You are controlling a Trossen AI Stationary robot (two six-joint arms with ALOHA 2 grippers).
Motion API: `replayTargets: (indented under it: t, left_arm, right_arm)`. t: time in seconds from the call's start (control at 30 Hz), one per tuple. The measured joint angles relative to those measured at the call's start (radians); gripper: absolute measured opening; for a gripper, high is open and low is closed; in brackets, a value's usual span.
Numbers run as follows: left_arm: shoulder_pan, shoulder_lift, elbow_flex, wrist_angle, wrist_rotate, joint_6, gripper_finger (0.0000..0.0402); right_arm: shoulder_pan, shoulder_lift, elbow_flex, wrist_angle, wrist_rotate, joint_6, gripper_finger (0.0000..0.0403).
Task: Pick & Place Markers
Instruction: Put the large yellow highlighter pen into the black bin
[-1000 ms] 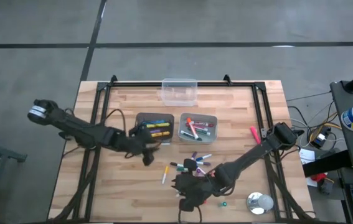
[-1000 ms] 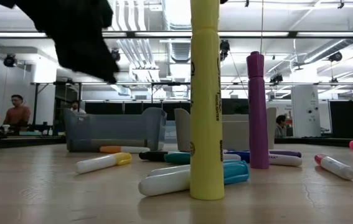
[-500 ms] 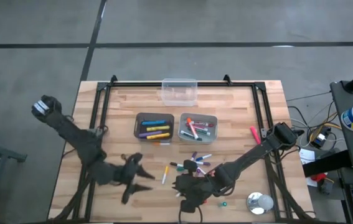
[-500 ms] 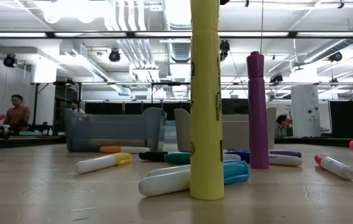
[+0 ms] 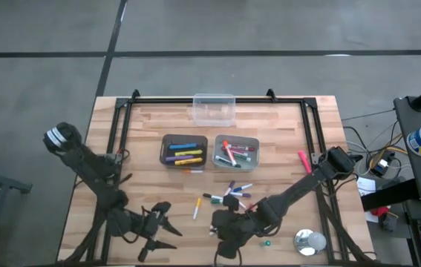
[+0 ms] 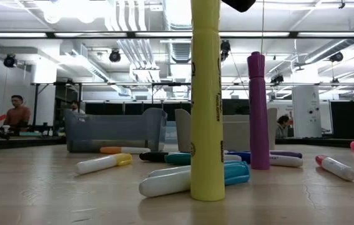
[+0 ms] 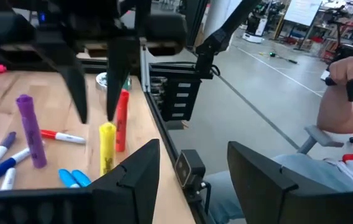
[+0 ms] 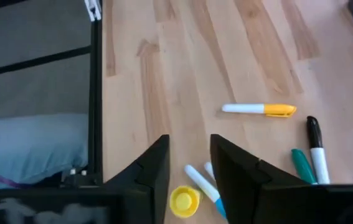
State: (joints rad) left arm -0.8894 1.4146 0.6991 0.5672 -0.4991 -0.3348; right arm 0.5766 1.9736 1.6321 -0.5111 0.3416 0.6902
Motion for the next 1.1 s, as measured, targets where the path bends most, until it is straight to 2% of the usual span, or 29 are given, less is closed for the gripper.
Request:
replayTargets:
  t: [0.17, 0.33, 1.1]
  left_arm:
    - [0.0, 0.022, 0.0, 0.047, 0.0, -0.001, 0.0181]
    - [0.001, 0.029, 0.001, 0.054, 0.0, -0.001, 0.0181]
    - [0.002, 0.029, 0.001, 0.052, 0.0, -0.009, 0.0181]
  right_arm:
    - [-0.001, 0.0, 0.0, -0.021, -0.006, 0.002, 0.0149]
    - [0.024, -0.001, -0.002, -0.063, -0.01, 0.053, 0.0169]
    - [0.036, 0.061, -0.021, -0.054, -0.002, 0.12, 0.017]
